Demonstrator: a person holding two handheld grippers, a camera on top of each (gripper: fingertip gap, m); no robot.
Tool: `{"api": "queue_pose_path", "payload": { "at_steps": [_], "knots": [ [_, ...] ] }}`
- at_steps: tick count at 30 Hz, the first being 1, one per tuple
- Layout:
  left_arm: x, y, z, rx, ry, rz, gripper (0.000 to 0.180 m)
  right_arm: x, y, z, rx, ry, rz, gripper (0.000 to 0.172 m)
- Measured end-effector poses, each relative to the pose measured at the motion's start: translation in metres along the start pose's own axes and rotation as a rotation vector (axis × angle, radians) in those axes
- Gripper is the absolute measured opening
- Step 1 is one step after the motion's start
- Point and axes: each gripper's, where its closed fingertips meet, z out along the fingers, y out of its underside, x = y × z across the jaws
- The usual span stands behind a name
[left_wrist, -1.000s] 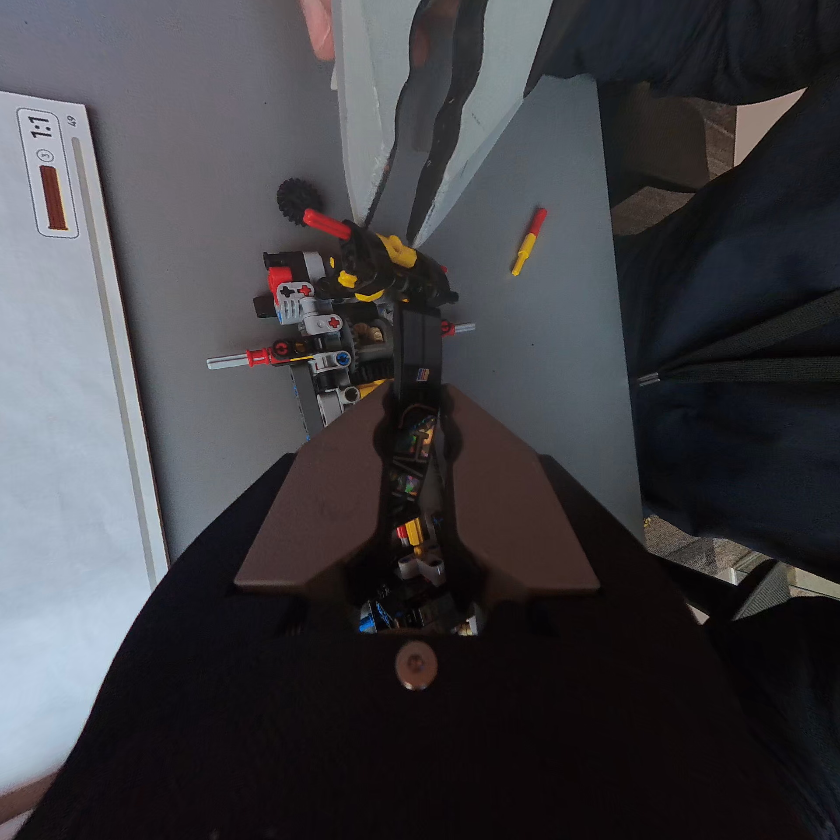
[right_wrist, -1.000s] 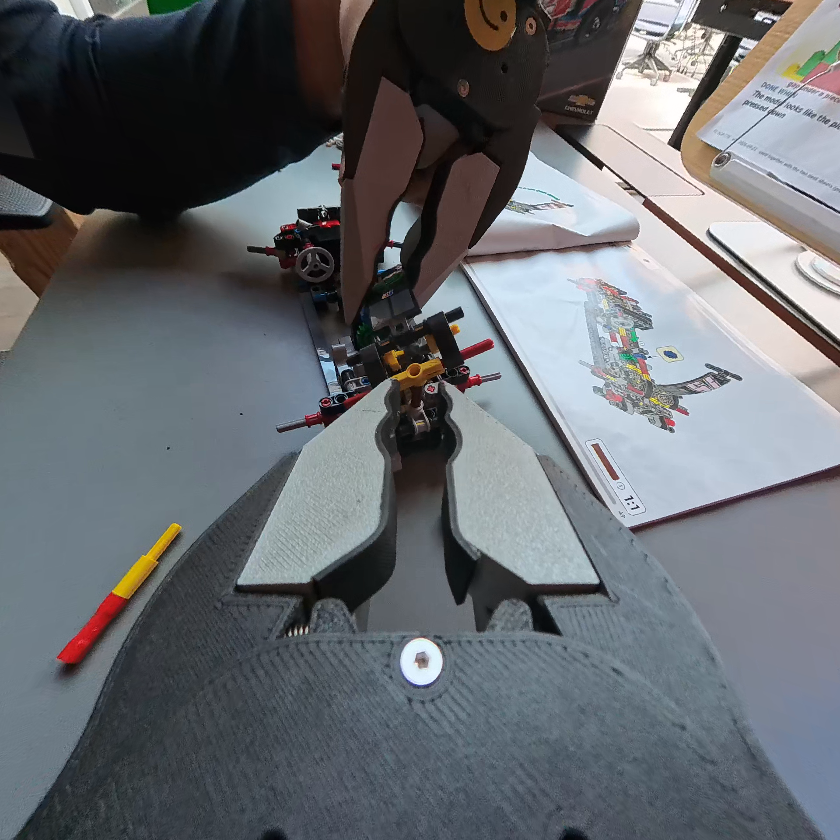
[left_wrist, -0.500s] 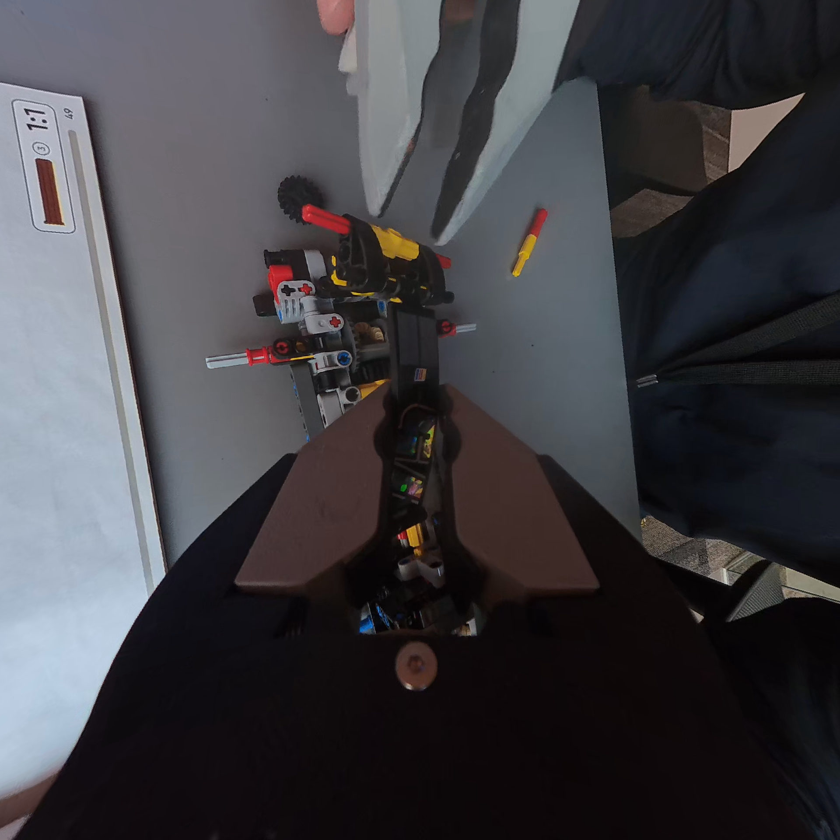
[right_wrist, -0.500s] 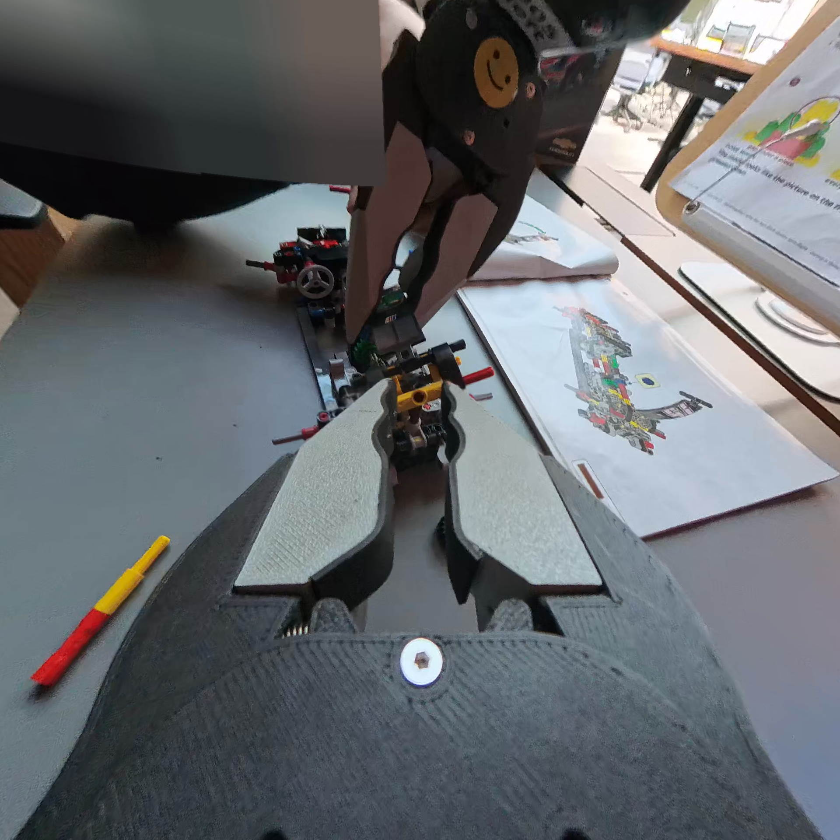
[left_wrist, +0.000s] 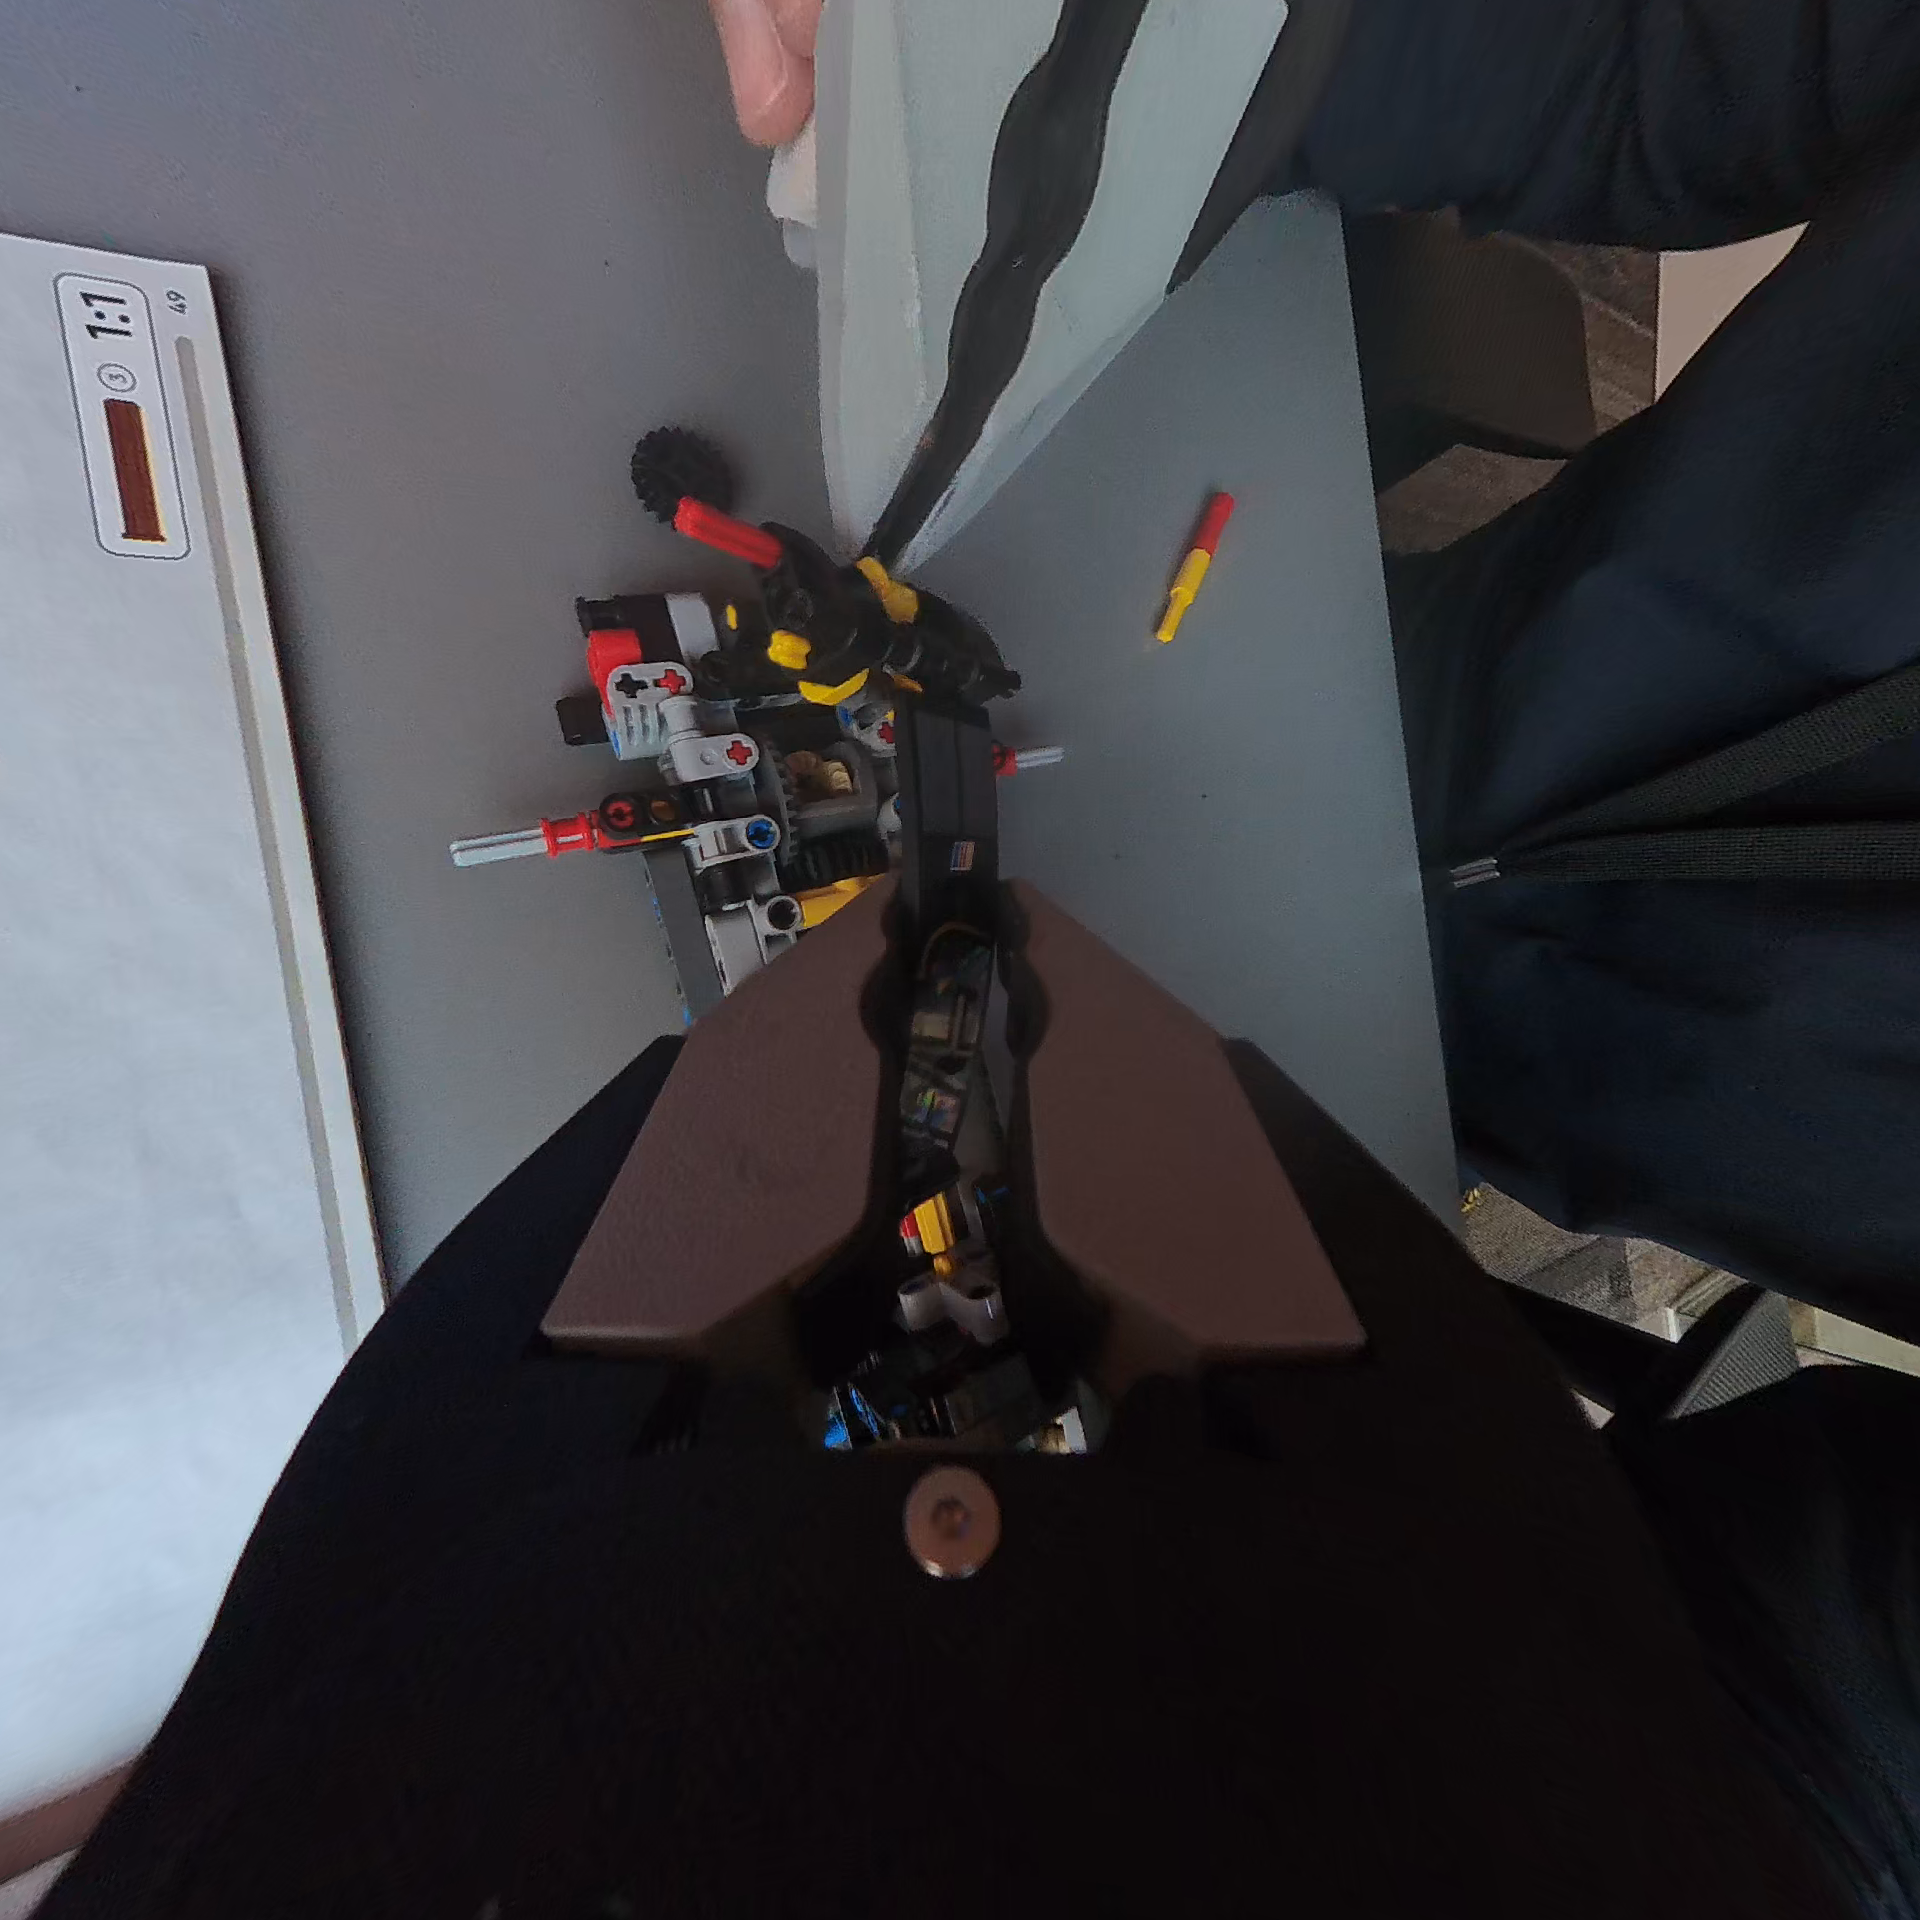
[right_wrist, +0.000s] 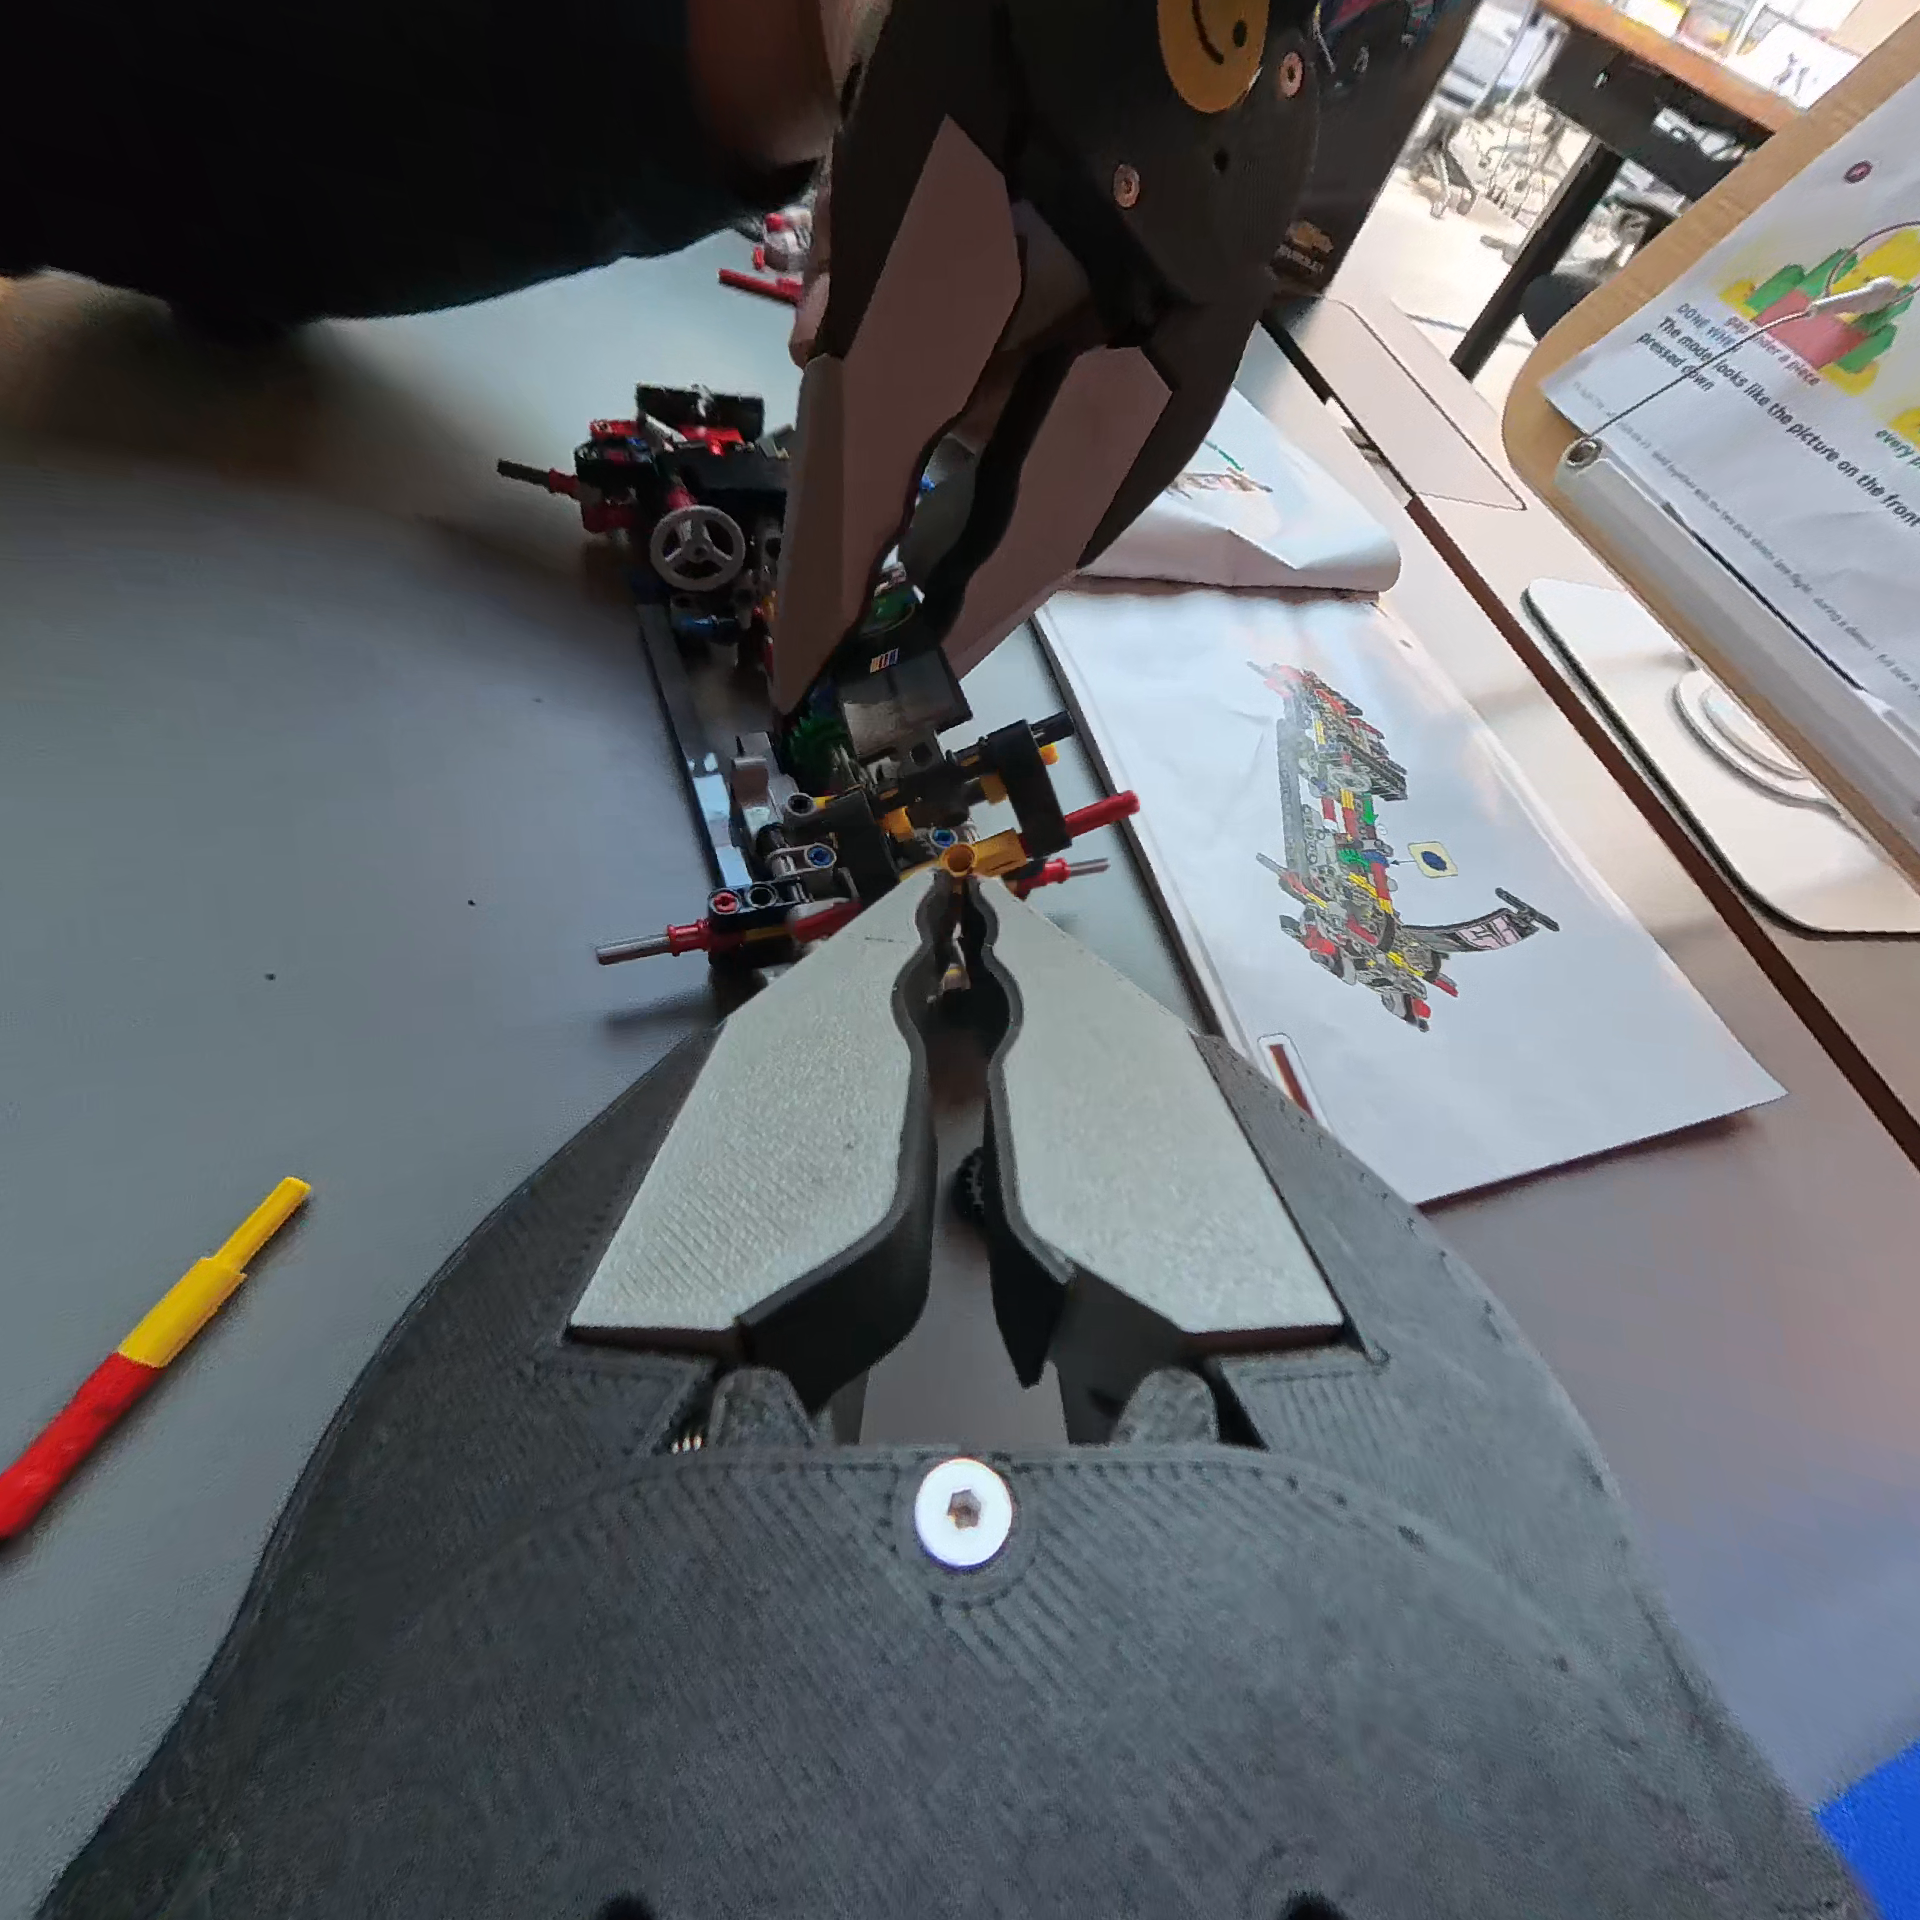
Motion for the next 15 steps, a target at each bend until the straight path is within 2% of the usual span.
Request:
{"api": "queue_pose_path", "payload": {
  "at_steps": [3, 7, 15],
  "knots": [
    [-0.001, -0.003, -0.001, 0.017, 0.006, -0.011, 0.010, 0.004, -0.002, 0.001, -0.041, -0.006, -0.033, 0.000],
    [-0.001, -0.002, -0.001, 0.025, 0.022, -0.018, 0.011, 0.010, -0.017, -0.003, 0.009, -0.040, -0.057, 0.000],
    [-0.009, -0.004, -0.005, 0.059, 0.019, -0.055, 0.011, 0.014, -0.007, 0.009, -0.068, -0.115, -0.103, 0.000]
  ]
}}
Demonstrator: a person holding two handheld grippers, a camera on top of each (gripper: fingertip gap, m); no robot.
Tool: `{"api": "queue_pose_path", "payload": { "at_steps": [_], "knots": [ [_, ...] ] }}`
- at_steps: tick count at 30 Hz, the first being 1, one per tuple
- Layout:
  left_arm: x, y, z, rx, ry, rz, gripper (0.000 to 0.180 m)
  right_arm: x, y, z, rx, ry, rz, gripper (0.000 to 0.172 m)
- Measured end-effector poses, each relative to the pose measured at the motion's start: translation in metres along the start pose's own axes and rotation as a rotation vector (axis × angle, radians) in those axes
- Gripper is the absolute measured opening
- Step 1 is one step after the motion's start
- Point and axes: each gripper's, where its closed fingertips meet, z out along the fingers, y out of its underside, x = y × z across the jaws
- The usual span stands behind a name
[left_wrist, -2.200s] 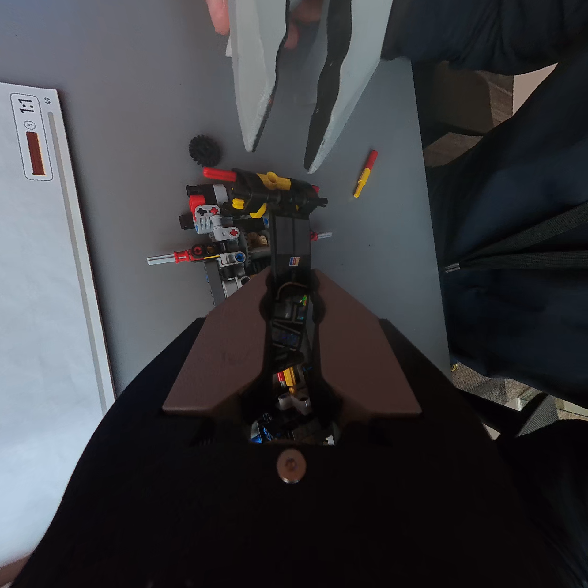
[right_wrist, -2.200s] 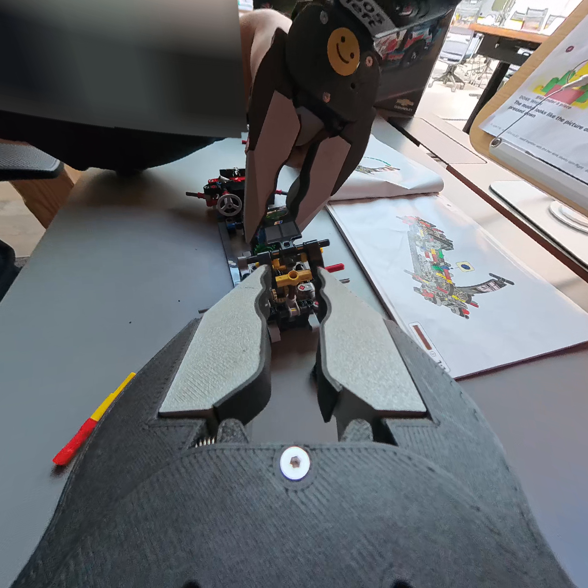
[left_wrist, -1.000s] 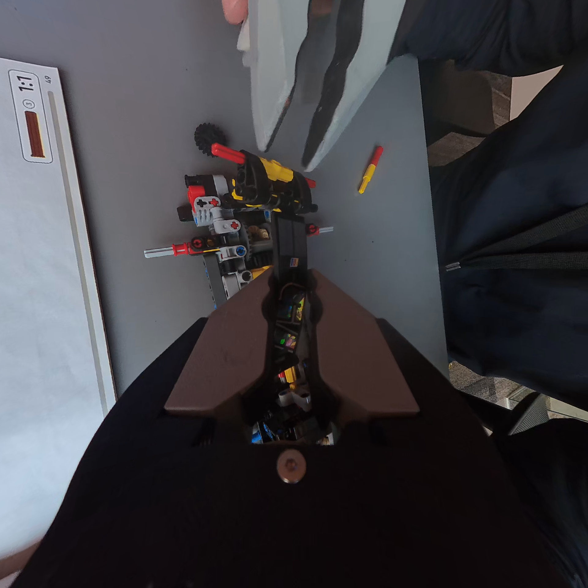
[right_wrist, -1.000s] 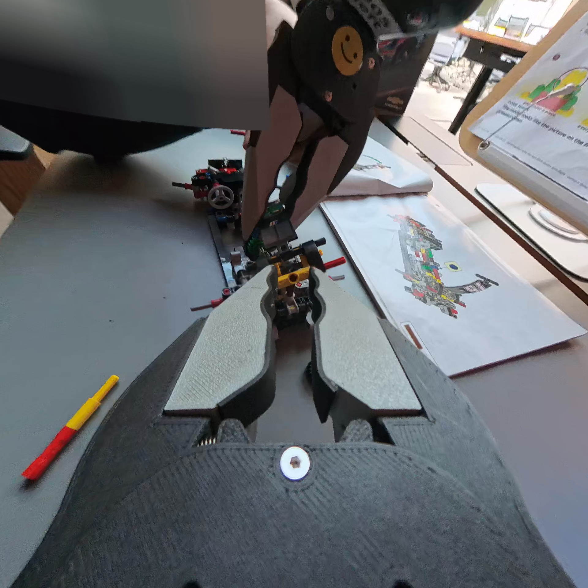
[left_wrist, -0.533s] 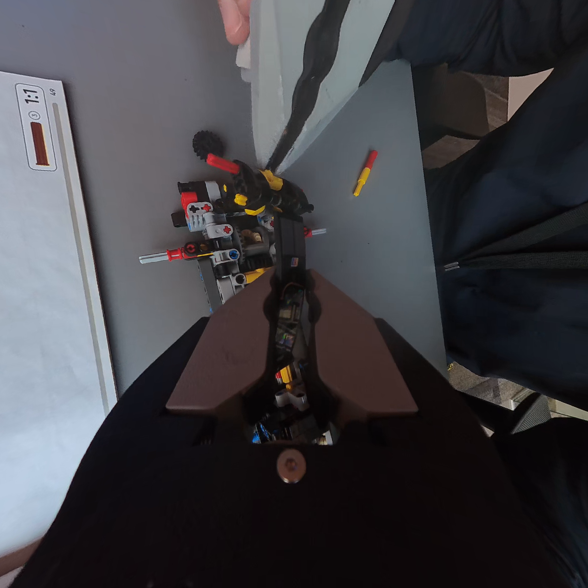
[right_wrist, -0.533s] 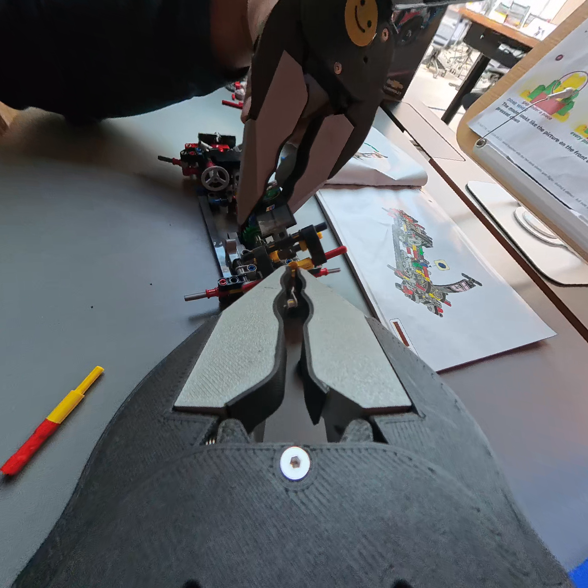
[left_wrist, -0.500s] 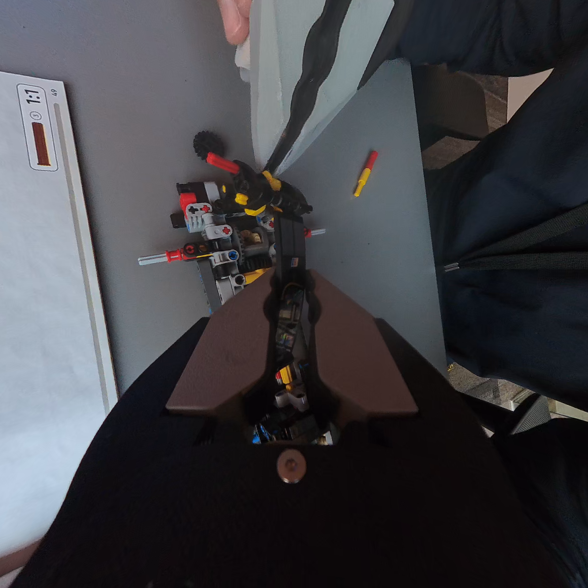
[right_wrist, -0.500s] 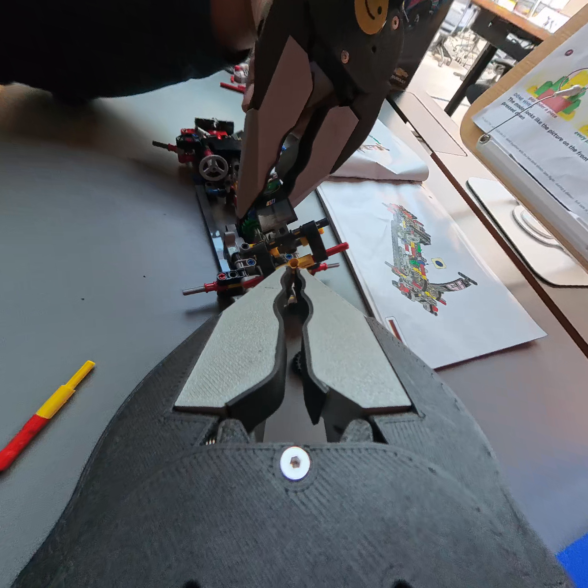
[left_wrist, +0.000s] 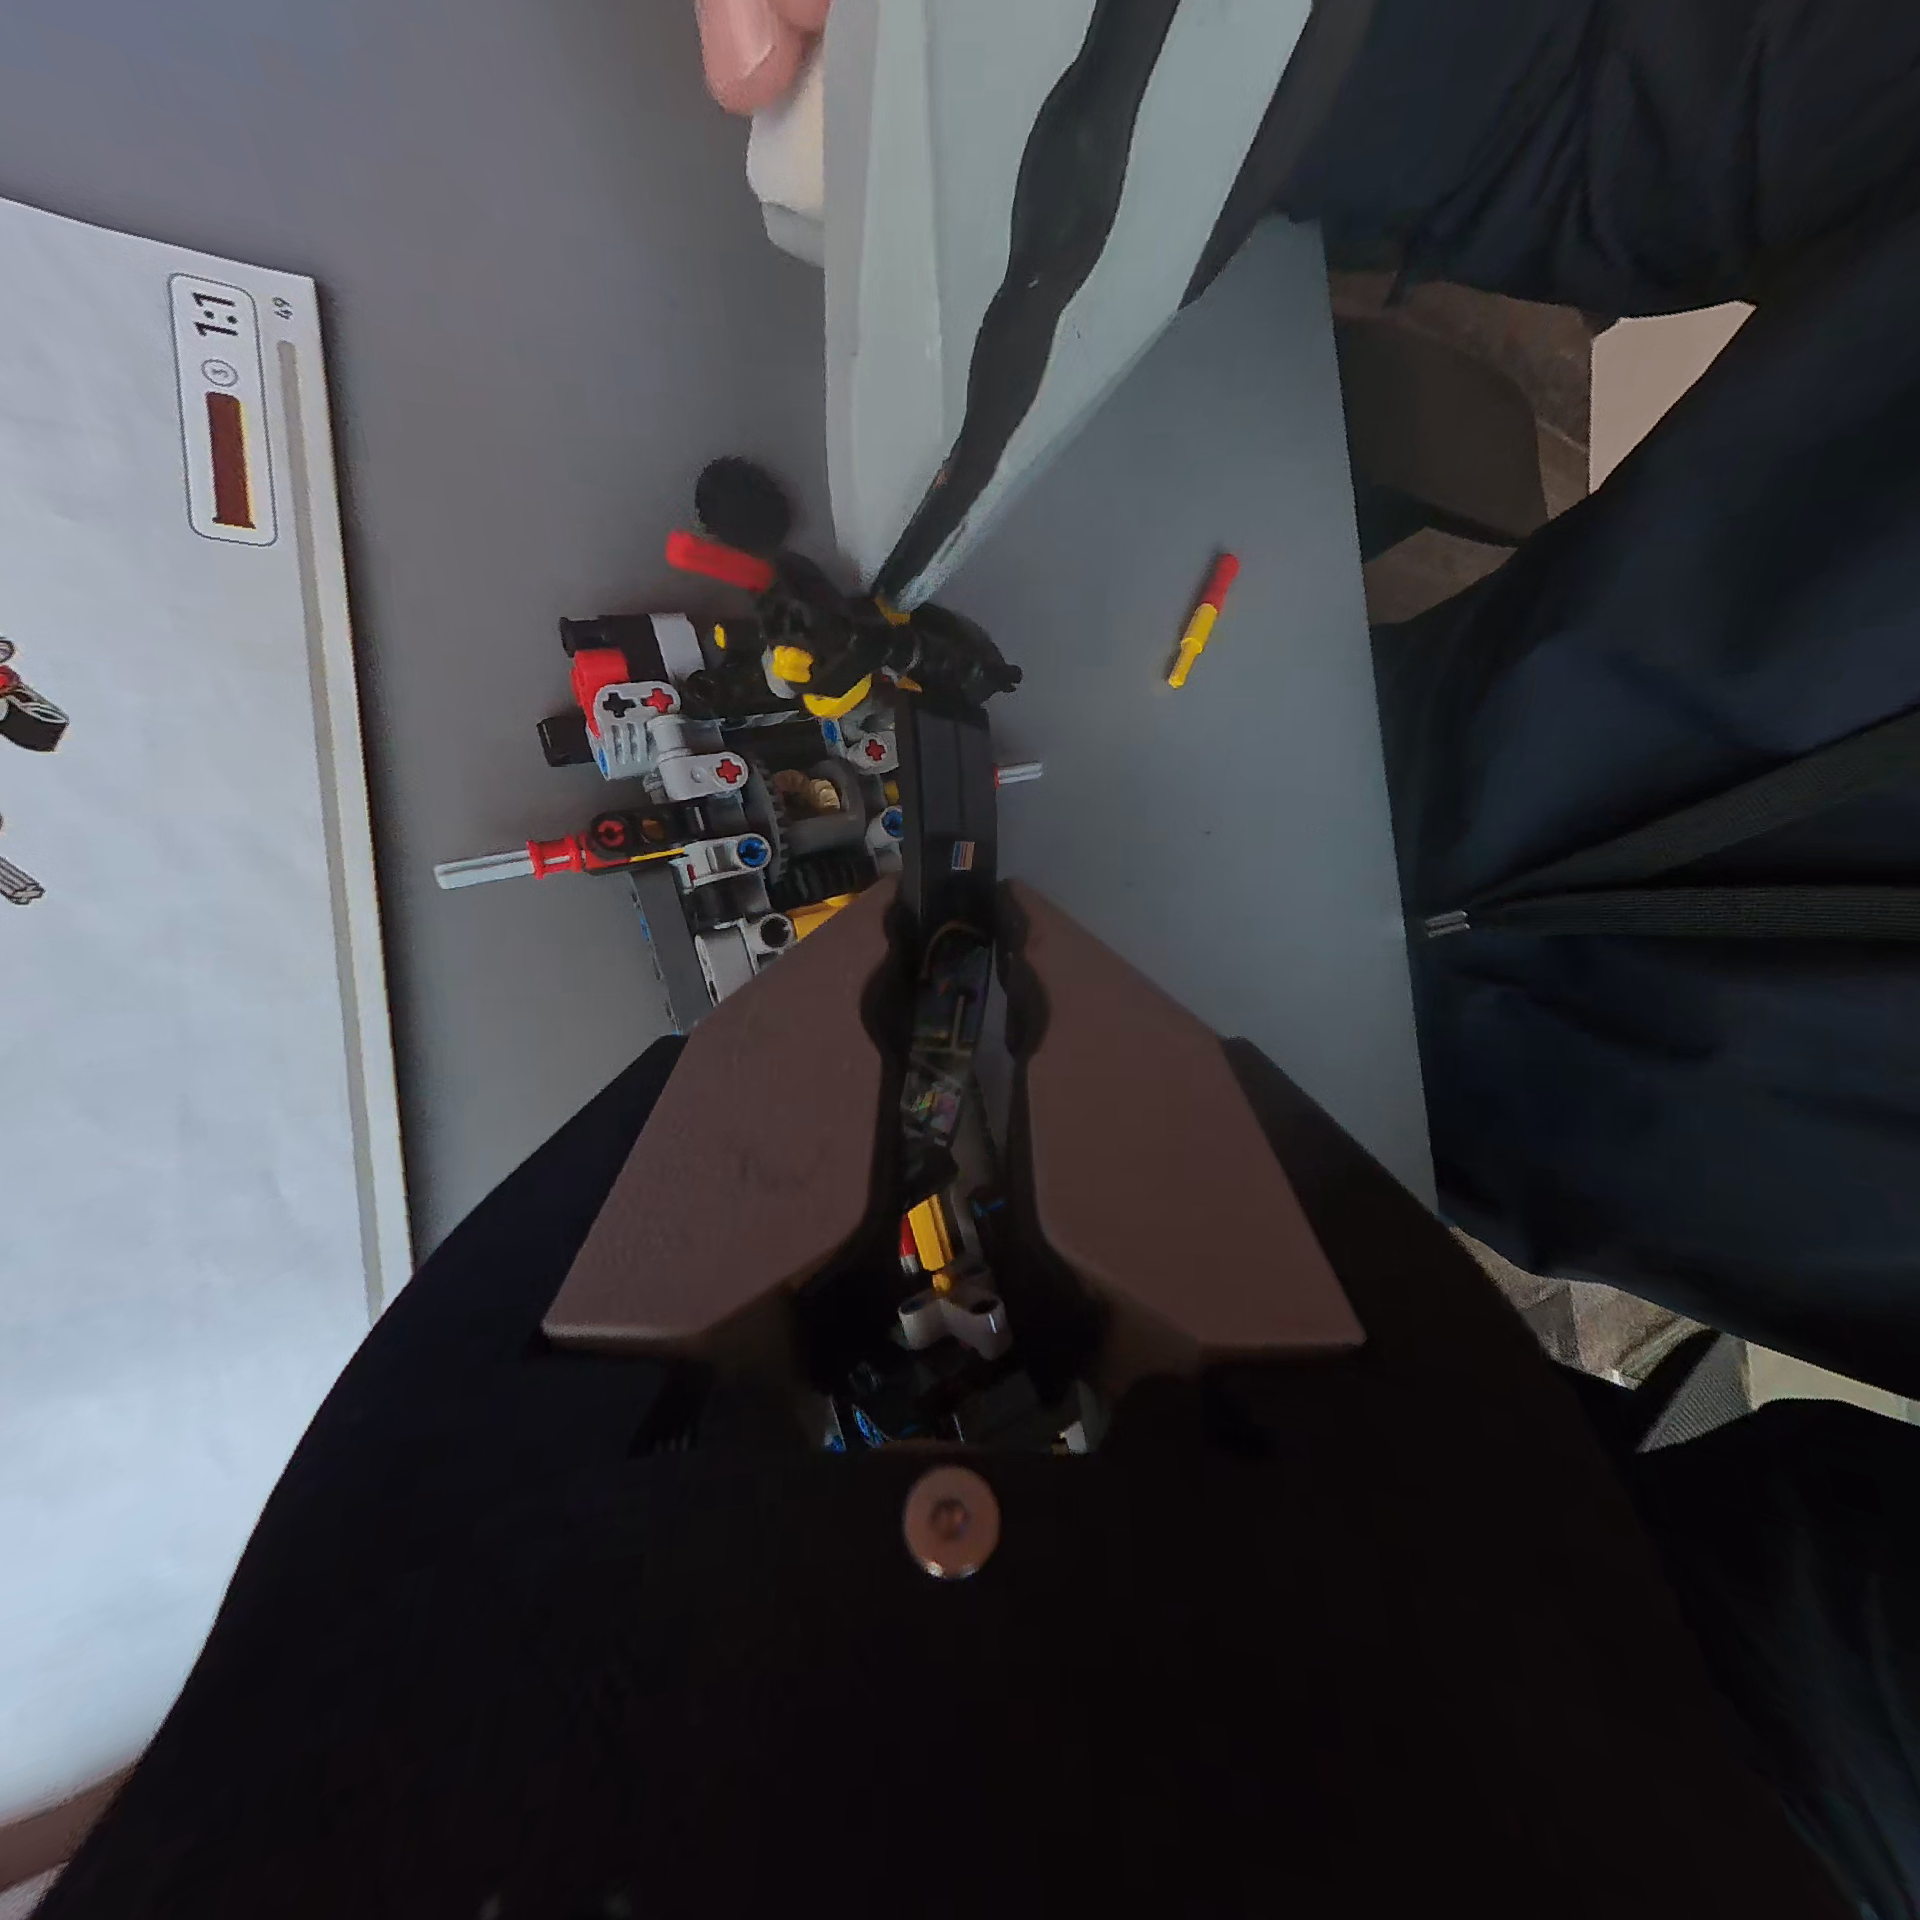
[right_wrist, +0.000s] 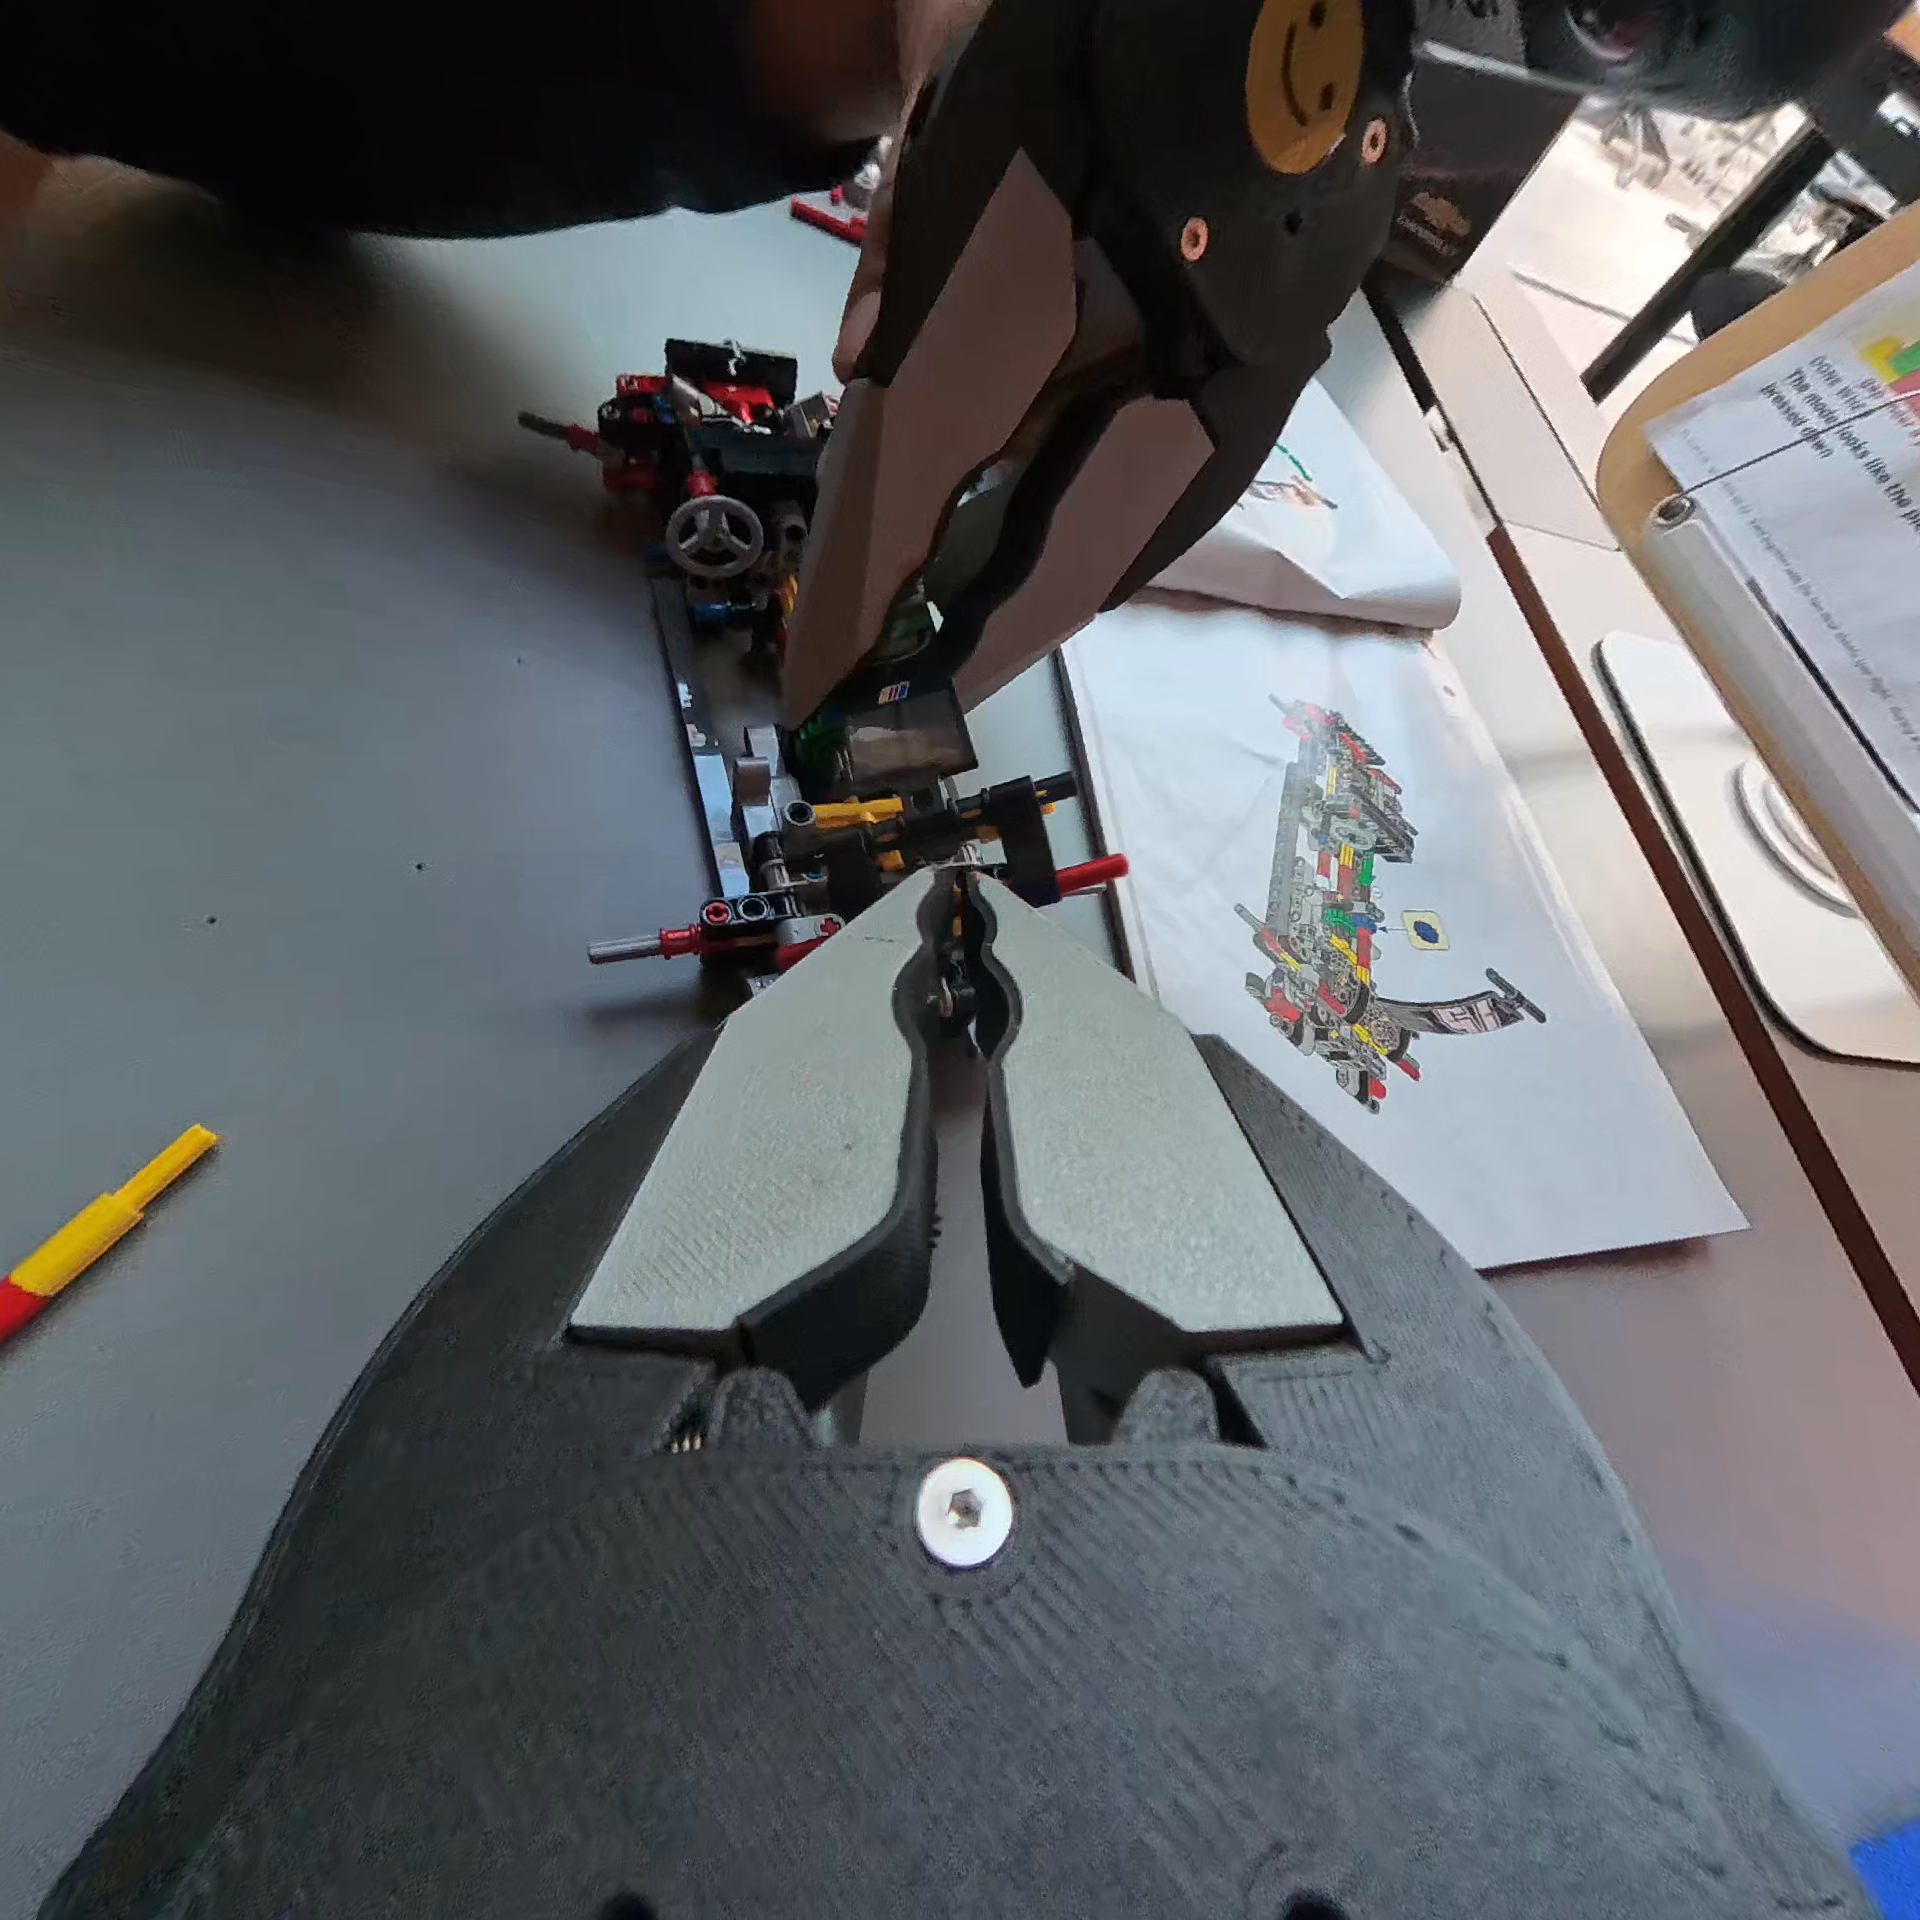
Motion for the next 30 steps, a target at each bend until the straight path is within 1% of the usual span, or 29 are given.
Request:
{"api": "queue_pose_path", "payload": {
  "at_steps": [4, 7, 9, 12, 14, 16, 19, 21, 25, 26, 27, 30],
  "knots": [
    [-0.002, -0.003, -0.001, -0.001, -0.032, -0.002, 0.012, 0.003, 0.000, 0.001, 0.029, -0.012, 0.062, 0.000],
    [-0.007, -0.005, -0.003, -0.003, -0.077, -0.016, 0.018, 0.006, 0.001, 0.001, 0.034, -0.016, 0.093, 0.000],
    [-0.014, -0.003, -0.005, -0.022, -0.136, -0.030, 0.022, 0.007, 0.002, 0.002, 0.025, -0.023, 0.108, 0.000],
    [-0.019, -0.001, -0.006, -0.062, -0.218, -0.017, 0.022, 0.005, 0.007, 0.007, -0.012, -0.034, 0.095, 0.000],
    [-0.021, 0.004, -0.006, -0.107, -0.269, -0.009, 0.022, 0.004, 0.007, 0.009, -0.006, -0.032, 0.093, 0.000],
    [-0.021, 0.006, -0.004, -0.132, -0.291, -0.001, 0.022, 0.004, 0.007, 0.008, -0.002, -0.037, 0.092, 0.000],
    [-0.020, 0.004, -0.003, -0.128, -0.291, -0.002, 0.022, 0.005, 0.008, 0.005, 0.008, -0.038, 0.109, 0.000],
    [-0.020, 0.003, -0.003, -0.119, -0.286, -0.013, 0.022, 0.008, 0.008, 0.002, 0.025, -0.031, 0.144, 0.016],
    [-0.017, -0.005, -0.003, -0.081, -0.274, -0.038, 0.022, 0.002, 0.003, 0.000, 0.067, -0.075, 0.196, 0.032],
    [-0.017, -0.007, -0.003, -0.070, -0.272, -0.040, 0.021, 0.001, 0.000, 0.001, 0.075, -0.074, 0.190, 0.041],
    [-0.016, -0.009, -0.003, -0.059, -0.268, -0.040, 0.022, 0.000, -0.004, 0.002, 0.075, -0.061, 0.179, 0.053],
    [-0.014, -0.011, -0.004, -0.045, -0.266, -0.041, 0.022, 0.002, -0.005, 0.012, 0.012, 0.031, 0.108, 0.068]
  ]
}}
